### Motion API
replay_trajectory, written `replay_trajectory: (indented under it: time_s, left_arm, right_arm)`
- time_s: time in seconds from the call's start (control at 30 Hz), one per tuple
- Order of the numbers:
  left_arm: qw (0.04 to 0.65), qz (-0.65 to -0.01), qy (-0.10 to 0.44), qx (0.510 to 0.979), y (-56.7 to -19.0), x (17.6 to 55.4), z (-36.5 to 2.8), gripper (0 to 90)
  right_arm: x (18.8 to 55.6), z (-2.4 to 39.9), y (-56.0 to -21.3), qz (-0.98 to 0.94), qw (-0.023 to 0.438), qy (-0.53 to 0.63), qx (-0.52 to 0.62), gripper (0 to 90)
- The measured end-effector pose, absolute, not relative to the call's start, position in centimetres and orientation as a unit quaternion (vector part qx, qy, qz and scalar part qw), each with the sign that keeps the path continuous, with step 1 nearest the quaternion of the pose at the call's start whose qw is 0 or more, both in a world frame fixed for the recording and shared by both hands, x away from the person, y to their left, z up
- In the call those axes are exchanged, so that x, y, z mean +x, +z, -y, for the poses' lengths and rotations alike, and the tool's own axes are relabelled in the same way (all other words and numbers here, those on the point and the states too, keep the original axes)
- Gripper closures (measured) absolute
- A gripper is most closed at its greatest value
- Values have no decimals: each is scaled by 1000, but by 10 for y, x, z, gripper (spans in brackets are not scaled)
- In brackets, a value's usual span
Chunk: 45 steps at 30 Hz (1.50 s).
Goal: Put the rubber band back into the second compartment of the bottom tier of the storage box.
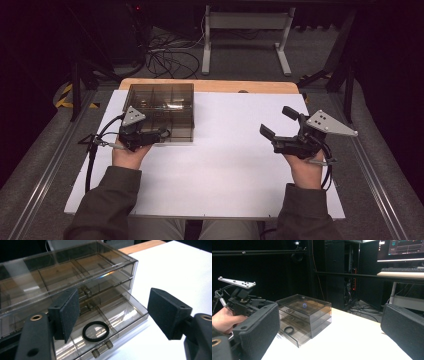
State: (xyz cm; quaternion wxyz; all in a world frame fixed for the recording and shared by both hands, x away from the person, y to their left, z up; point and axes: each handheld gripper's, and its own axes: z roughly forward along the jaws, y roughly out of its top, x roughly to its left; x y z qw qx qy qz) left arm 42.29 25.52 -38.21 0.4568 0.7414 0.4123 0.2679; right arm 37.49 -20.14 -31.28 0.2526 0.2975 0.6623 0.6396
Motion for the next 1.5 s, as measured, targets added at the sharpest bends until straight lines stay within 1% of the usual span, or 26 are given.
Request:
replay_trajectory:
  time_s: [0.37,0.7,1.07,1.5]
  left_arm:
    - [473,-395,282,736,-373,414,-254,227]
    - [491,-386,295,724,-363,402,-257,178]
    - [513,-366,311,712,-350,389,-259,154]
    - [537,-349,322,697,-339,375,-263,103]
  right_arm:
    - [374,200,-312,-662,253,640,297,31]
    - [372,201,-311,-658,257,642,297,31]
    - [373,202,-312,-657,258,642,297,31]
    - [373,201,-313,-658,257,641,299,31]
